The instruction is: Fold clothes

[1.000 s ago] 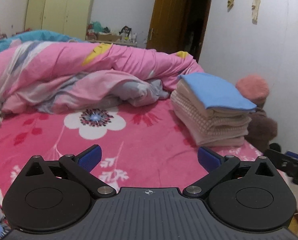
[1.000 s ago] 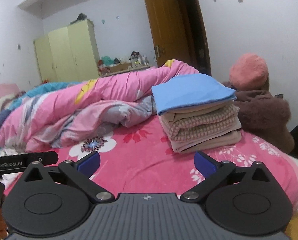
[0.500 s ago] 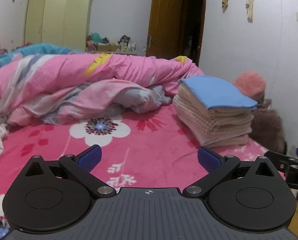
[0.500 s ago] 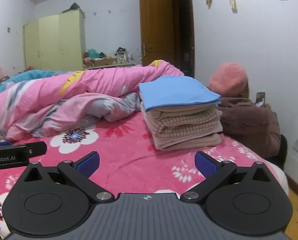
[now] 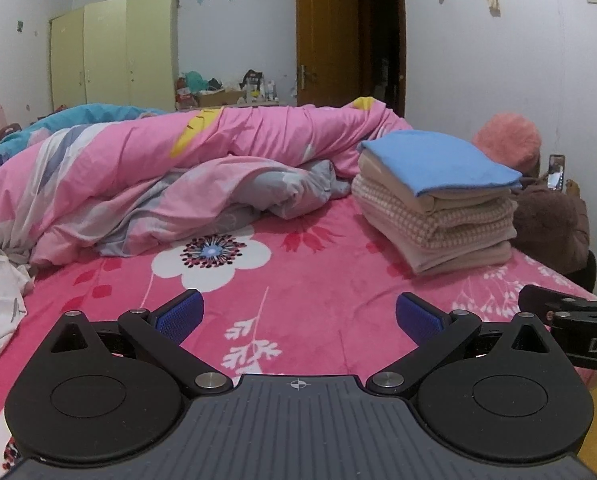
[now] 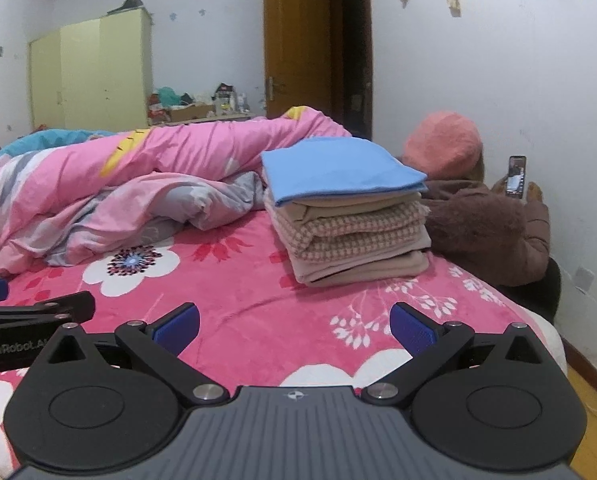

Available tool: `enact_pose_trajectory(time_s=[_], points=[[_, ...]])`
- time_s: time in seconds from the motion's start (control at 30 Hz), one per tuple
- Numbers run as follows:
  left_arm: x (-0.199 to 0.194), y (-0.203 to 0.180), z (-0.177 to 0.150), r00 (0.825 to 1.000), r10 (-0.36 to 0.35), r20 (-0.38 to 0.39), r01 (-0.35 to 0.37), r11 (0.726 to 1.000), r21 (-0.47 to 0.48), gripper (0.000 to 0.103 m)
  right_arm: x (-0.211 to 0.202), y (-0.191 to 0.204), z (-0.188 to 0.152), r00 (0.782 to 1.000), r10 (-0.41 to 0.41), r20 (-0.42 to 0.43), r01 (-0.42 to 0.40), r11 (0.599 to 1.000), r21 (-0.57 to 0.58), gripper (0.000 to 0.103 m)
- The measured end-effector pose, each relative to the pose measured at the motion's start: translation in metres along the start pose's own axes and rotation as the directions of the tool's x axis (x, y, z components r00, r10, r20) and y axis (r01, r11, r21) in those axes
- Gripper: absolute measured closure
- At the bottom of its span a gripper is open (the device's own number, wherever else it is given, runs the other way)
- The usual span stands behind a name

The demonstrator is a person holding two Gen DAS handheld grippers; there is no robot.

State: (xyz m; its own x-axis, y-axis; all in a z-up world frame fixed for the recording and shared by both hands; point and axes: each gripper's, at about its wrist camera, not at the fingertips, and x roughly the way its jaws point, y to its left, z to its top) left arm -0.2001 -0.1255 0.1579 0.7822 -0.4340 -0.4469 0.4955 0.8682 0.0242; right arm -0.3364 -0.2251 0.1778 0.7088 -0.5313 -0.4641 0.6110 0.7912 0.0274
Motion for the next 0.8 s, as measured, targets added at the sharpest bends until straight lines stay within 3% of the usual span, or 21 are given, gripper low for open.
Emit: enact_pose_trajectory(time_s=[0.13, 0.4, 0.8], points=[[-0.002, -0.004, -0.001, 1.0, -0.019, -0.009, 0.02, 1.0, 0.005, 0.0, 0.003, 0.001, -0.004, 0.999, -0.032, -0.015, 0.032, 0.999, 0.007, 0.0], [0.005, 0.007, -0.001, 0.994, -0.097, -0.059, 0.087, 0.985, -0.15, 0.0, 0.007, -0.003, -0.004, 0.998, -0.057, -0.029, 0.058, 0.998, 0.035, 0.0], [0.005, 0.009, -0.001, 0.998, -0.011, -0.058, 0.004, 0.993, -0.12, 0.0, 0.007, -0.007, -0.003, 0.996, -0.091, -0.018, 0.092, 0.994, 0.051, 0.0]])
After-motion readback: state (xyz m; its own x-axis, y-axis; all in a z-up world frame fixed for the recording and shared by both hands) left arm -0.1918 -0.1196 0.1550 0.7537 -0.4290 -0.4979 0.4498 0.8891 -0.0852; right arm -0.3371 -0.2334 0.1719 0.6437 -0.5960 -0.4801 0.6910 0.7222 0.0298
